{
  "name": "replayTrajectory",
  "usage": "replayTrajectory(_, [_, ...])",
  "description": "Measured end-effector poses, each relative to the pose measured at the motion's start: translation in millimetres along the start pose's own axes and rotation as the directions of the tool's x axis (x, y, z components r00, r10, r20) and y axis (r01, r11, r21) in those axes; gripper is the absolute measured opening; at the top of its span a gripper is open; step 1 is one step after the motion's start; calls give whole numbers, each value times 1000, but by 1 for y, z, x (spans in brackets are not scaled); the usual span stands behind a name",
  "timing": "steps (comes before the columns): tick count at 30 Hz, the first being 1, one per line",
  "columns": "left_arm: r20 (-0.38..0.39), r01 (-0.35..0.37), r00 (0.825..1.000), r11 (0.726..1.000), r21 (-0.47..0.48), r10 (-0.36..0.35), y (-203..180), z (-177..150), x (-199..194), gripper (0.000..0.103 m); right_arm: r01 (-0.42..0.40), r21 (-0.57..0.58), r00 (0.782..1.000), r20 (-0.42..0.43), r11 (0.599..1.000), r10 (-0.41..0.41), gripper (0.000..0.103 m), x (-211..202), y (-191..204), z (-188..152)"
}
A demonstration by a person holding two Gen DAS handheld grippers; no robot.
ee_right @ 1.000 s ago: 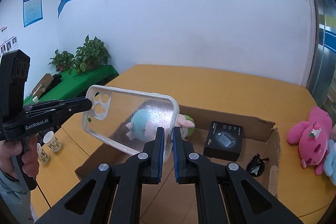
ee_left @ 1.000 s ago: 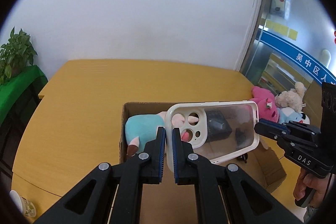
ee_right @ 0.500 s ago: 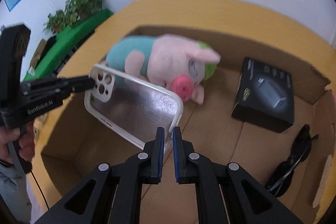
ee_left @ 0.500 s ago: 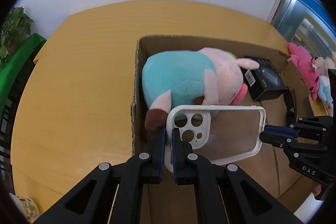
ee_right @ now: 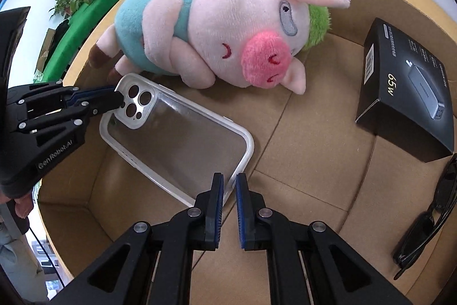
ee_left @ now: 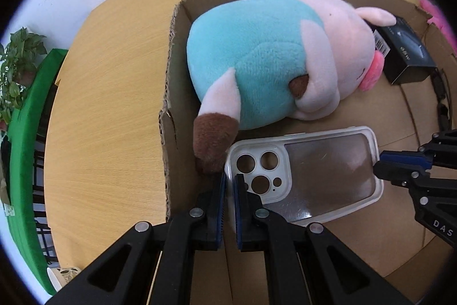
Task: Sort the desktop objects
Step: 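Open the left tool to release the phone case and withdraw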
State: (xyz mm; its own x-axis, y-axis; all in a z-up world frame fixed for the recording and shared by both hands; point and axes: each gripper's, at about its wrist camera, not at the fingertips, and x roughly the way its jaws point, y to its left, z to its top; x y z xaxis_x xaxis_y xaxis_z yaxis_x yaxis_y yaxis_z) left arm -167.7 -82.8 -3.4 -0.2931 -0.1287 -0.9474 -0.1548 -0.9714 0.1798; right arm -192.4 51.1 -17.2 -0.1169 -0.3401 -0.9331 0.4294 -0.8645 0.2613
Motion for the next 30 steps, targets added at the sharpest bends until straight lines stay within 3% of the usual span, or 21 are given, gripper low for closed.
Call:
replayTrajectory(6, [-2,1,1000,1000,-16,-1,-3,-1,1,6,-29,37,999,17,999,28,14,2,-5,-3])
replayTrajectory(8, [23,20,1000,1000,-14,-20,-3,-1,-6,7,-11,34,999,39,999,9,20,-2,-3,-5])
replayTrajectory(11, [105,14,994,999,-32,-10,-1,-5,-28,19,-25,42,994,109,999,20,27,-23,-3,-12])
replayTrajectory(15, [247,39,969,995,-87,-16,10,-20,-71,27,-52,59,967,254,997,36,54,-70,0,-37])
replayTrajectory(17, [336,84,941,989,-120,-39,19,-33,-97,31,-53,54,949,313,997,34,63,-91,7,-55])
replayTrajectory(19, [437,114,898,986,-124,-49,20,-50,-124,49,-37,43,930,367,998,19,78,-110,12,-75])
replayTrajectory(22, [585,114,810,988,-100,-35,-1,-78,-166,75,40,63,885,461,997,-65,97,-136,17,-116])
replayTrajectory(23, [629,116,776,990,-85,-37,-9,-93,-177,78,70,74,868,486,995,-97,100,-141,21,-126])
replayTrajectory(27, [718,158,692,987,-43,-79,-30,-123,-196,79,228,159,783,557,961,-277,102,-156,27,-160])
replayTrajectory(30, [735,205,669,978,-45,-106,-44,-140,-202,79,258,221,722,602,940,-340,102,-174,26,-188])
